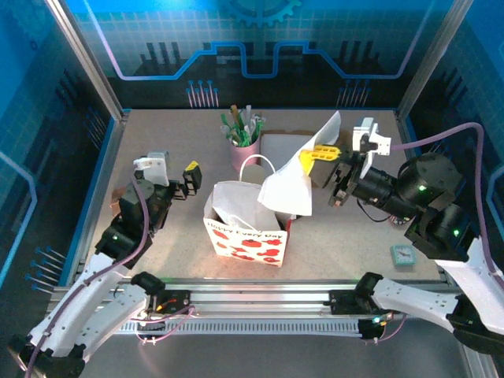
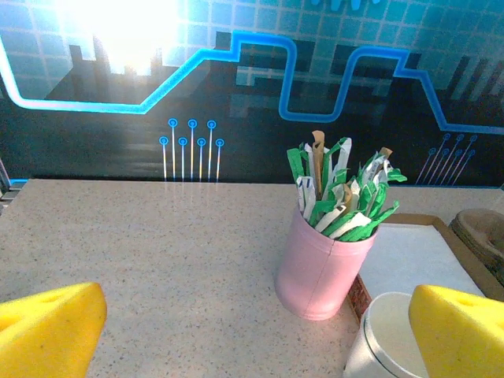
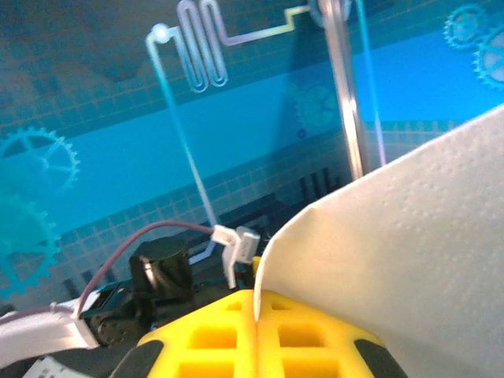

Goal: Pack the takeout coffee

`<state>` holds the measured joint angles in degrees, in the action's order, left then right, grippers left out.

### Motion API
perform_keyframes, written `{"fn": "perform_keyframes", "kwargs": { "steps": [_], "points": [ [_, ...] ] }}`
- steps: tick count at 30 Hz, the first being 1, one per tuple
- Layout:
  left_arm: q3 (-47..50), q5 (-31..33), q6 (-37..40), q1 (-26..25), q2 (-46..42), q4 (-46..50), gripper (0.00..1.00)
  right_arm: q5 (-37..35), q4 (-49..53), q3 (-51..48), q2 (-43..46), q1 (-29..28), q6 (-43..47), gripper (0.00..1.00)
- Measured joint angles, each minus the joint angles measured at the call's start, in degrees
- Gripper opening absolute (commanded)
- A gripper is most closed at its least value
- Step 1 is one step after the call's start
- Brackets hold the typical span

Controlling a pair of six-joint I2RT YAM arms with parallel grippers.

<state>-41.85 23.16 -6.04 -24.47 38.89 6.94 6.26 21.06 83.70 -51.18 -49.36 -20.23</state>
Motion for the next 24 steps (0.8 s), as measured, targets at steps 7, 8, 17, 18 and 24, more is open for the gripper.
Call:
{"fn": "perform_keyframes", "kwargs": {
  "steps": [7, 8, 17, 18, 24],
  "points": [
    [0.0, 0.0, 0.0, 0.0, -0.1, 0.0, 0.99, -6.1, -0.9, -3.3, -2.4, -9.0, 1.7, 0.0],
    [0.0, 0.0, 0.0, 0.0, -0.1, 0.0, 0.99, -7.5, -1.3, -4.1, -2.9, -10.4, 2.0, 0.0],
    [0.0, 0.0, 0.0, 0.0, -0.4, 0.0, 0.99, -17.3, -3.1, -8.5, -8.2, -16.3, 3.6, 0.0],
    [0.0, 0.0, 0.0, 0.0, -0.4, 0.0, 0.99, -18.4, -3.8, -9.4, -8.3, -16.3, 3.5, 0.0],
    [0.0, 0.0, 0.0, 0.0, -0.4, 0.0, 0.99, -23.7, -5.8, -12.8, -10.8, -16.3, 1.2, 0.0]
  ]
}}
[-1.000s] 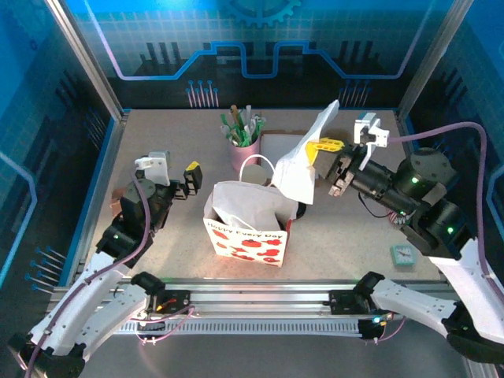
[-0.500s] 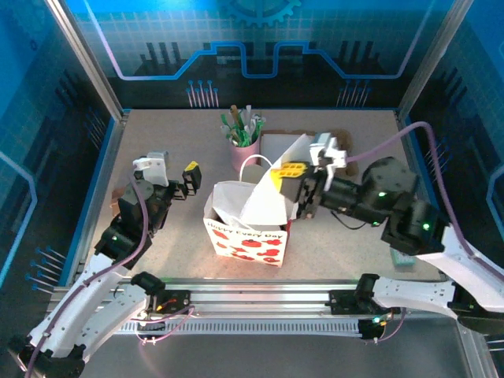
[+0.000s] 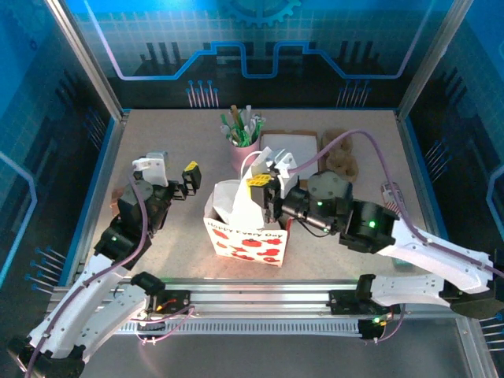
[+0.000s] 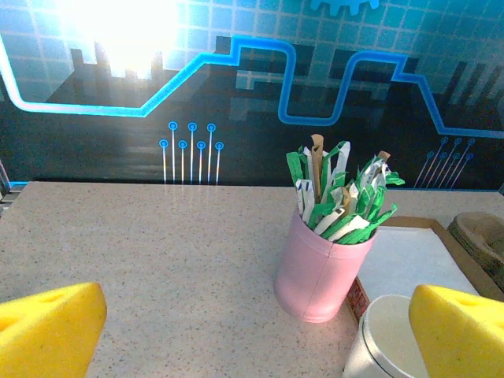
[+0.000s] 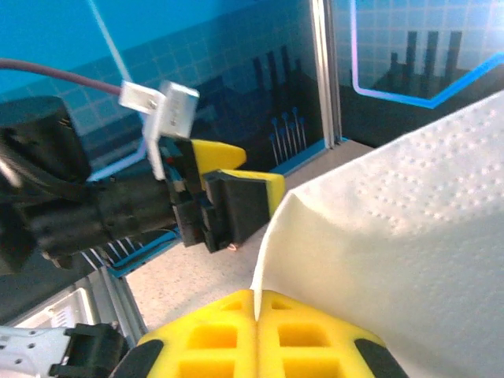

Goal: Pack the takeout coffee

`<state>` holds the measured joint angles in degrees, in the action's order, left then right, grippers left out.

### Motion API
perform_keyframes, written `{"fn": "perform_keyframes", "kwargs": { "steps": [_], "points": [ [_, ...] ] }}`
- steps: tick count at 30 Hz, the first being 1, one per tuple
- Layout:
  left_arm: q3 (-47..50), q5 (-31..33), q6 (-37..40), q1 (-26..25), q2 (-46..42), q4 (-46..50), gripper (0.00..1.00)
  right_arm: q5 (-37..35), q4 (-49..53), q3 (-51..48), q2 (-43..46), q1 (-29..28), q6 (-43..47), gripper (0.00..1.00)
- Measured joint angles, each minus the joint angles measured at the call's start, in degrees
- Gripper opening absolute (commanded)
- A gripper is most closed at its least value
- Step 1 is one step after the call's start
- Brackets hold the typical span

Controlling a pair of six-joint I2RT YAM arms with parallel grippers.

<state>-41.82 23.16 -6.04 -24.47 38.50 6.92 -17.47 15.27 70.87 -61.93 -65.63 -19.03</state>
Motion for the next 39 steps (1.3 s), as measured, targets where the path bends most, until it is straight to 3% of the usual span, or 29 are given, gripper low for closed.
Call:
{"fn": "perform_keyframes", "kwargs": {
  "steps": [10, 29, 30, 32, 35, 39],
  "points": [
    [0.0, 0.0, 0.0, 0.0, 0.0, 0.0, 0.99, -3.4, 1.8, -2.8, -2.4, -0.1, -4.2, 0.0],
    [0.0, 0.0, 0.0, 0.0, 0.0, 0.0, 0.99, -1.6, 10.3, -3.8, -11.1, -0.2, -10.2, 0.0],
    [0.0, 0.0, 0.0, 0.0, 0.0, 0.0, 0.99, -1.6, 11.6, -3.3, -11.8, -0.3, -10.2, 0.04],
    [0.0, 0.0, 0.0, 0.0, 0.0, 0.0, 0.99, -1.6, 13.8, -2.4, -12.6, -0.7, -10.1, 0.23],
    [0.0, 0.0, 0.0, 0.0, 0.0, 0.0, 0.99, -2.3, 17.2, -1.1, -12.2, -0.7, -9.2, 0.34],
    [0.0, 0.0, 0.0, 0.0, 0.0, 0.0, 0.99, -2.2, 20.2, 1.9, -10.8, 0.4, -7.5, 0.32]
  ]
}}
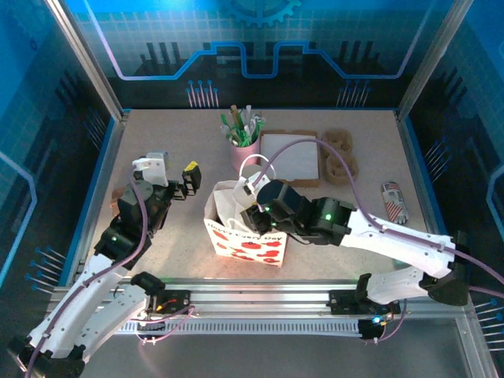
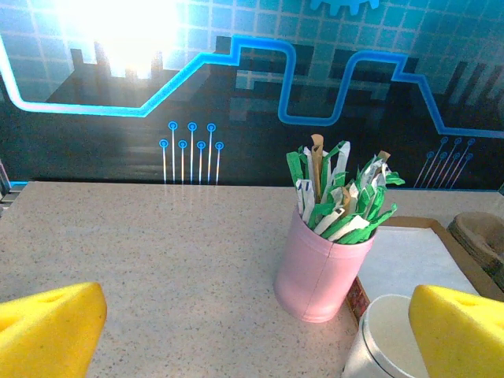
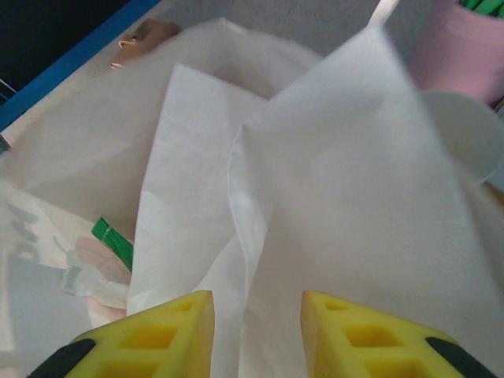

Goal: Pack the takeout coffee

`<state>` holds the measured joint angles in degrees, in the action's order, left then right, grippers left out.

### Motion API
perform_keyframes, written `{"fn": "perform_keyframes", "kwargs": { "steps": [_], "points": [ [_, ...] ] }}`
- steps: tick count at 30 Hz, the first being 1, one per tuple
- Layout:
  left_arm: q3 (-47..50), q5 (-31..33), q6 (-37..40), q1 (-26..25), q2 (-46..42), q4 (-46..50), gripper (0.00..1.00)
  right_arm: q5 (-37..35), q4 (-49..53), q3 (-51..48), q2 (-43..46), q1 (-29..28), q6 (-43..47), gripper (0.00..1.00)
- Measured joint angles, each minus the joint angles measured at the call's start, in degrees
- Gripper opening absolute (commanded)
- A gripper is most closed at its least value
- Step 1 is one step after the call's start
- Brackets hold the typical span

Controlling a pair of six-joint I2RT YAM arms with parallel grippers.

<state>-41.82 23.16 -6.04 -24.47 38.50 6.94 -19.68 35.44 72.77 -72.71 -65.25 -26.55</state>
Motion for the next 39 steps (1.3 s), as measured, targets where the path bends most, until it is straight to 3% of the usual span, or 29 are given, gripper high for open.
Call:
{"fn": "perform_keyframes", "kwargs": {
  "steps": [3, 12, 16, 25, 29, 35, 37, 39],
  "points": [
    [0.0, 0.0, 0.0, 0.0, 0.0, 0.0, 0.99, 0.8, 1.2, 3.1, 0.0, 2.0, 1.8, 0.2],
    [0.0, 0.0, 0.0, 0.0, 0.0, 0.0, 0.99, 2.1, -1.1, 7.3, -9.9, 5.2, 8.4, 0.04],
    [0.0, 0.0, 0.0, 0.0, 0.0, 0.0, 0.99, 2.4, -3.0, 6.0, -14.3, 5.5, 10.0, 0.03],
    [0.1, 0.0, 0.0, 0.0, 0.0, 0.0, 0.99, 4.5, -5.4, 0.2, -14.8, 5.8, 10.3, 0.02],
    [0.3, 0.0, 0.0, 0.0, 0.1, 0.0, 0.99, 6.5, -3.5, 1.7, -13.6, 5.7, 11.1, 0.1],
    [0.4, 0.0, 0.0, 0.0, 0.2, 0.0, 0.99, 7.1, 0.6, 12.8, -8.5, 5.8, 14.3, 0.27],
    [0.4, 0.0, 0.0, 0.0, 0.2, 0.0, 0.99, 7.0, 1.1, 16.5, -6.7, 6.1, 15.4, 0.34],
    [0.4, 0.0, 0.0, 0.0, 0.2, 0.0, 0.99, 6.6, 1.6, 19.7, -4.7, 6.7, 17.0, 0.48]
  ]
}}
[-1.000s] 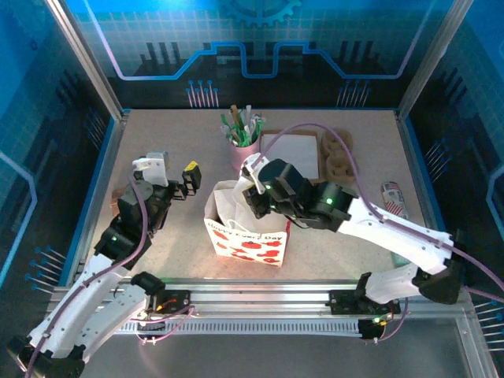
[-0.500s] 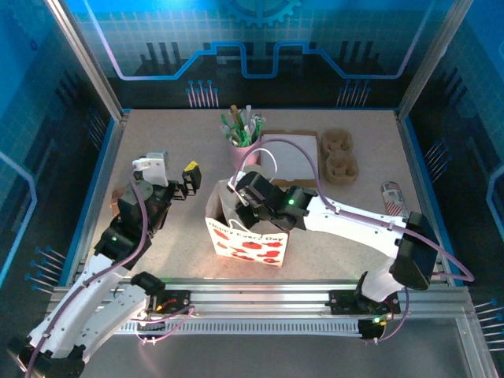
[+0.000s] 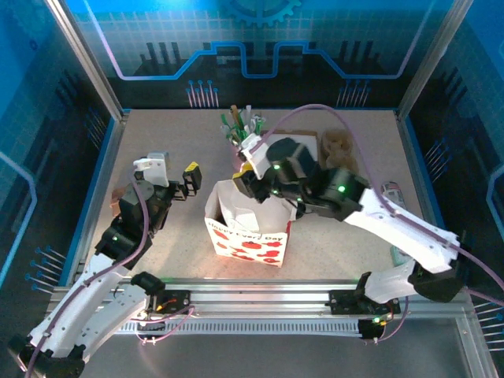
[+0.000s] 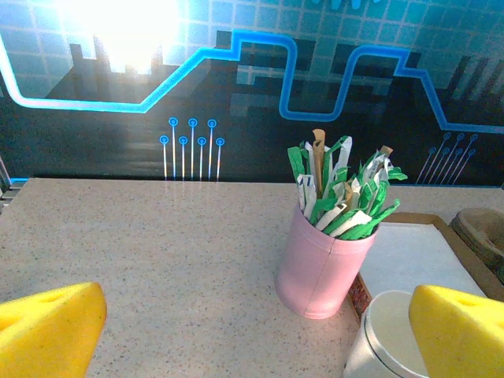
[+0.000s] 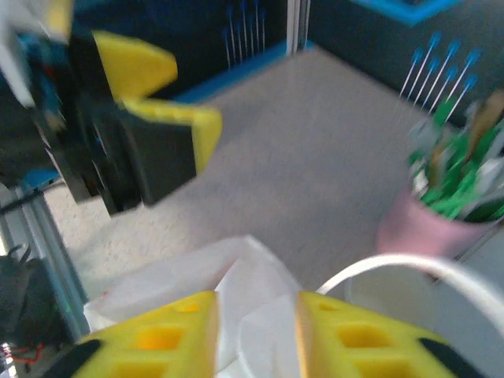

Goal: Pack the takeout coffee

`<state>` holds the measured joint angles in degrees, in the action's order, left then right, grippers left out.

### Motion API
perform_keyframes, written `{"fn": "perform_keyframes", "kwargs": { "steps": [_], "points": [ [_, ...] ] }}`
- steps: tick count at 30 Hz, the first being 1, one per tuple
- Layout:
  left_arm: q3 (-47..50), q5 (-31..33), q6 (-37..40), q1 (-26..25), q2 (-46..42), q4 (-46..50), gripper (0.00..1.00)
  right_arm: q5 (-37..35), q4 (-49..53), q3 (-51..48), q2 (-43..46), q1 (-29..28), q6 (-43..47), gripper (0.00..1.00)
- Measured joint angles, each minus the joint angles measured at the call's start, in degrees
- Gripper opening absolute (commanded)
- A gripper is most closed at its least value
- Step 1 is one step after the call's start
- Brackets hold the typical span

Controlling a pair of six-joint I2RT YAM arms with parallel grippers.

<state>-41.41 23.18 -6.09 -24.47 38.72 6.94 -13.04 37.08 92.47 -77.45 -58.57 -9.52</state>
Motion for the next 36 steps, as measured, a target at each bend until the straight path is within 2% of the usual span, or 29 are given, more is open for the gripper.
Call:
{"fn": "perform_keyframes", "kwargs": {
  "steps": [4, 7, 10, 15, 18, 23, 29, 36],
  "points": [
    [0.0, 1.0, -0.7, 0.0, 1.6, 0.0, 0.99, -1.7, 0.3, 1.7, 3.6, 1.7, 3.1, 0.76],
    [-0.2, 2.4, -1.7, 0.3, 4.1, 0.5, 0.99, -2.6, -0.1, 0.9, 6.9, 6.3, 4.3, 0.99],
    [-1.3, 4.0, -3.1, 1.5, 7.5, 2.3, 0.99, -4.5, -3.2, -4.2, 12.1, 13.4, 5.0, 1.0],
    [-2.2, 5.6, -6.7, 5.6, 9.3, 4.1, 0.99, -7.5, -13.9, -20.3, 22.5, 24.1, 3.9, 1.0],
    [-2.0, 6.0, -8.9, 8.5, 9.6, 4.1, 0.99, -8.6, -19.9, -28.8, 25.0, 30.2, 3.0, 1.0],
    [-0.1, 6.2, -10.5, 11.3, 12.1, 2.8, 0.99, -11.4, -28.1, -38.5, 21.9, 38.4, 1.9, 1.0],
    [1.5, 6.2, -10.5, 13.4, 17.4, 0.4, 0.99, -15.1, -48.4, -58.4, 17.6, 43.0, 5.1, 1.0],
    [3.8, 5.9, -10.3, 15.1, 24.0, -3.4, 0.99, -17.9, -61.8, -62.9, 6.3, 47.8, 5.9, 1.0]
  ]
}}
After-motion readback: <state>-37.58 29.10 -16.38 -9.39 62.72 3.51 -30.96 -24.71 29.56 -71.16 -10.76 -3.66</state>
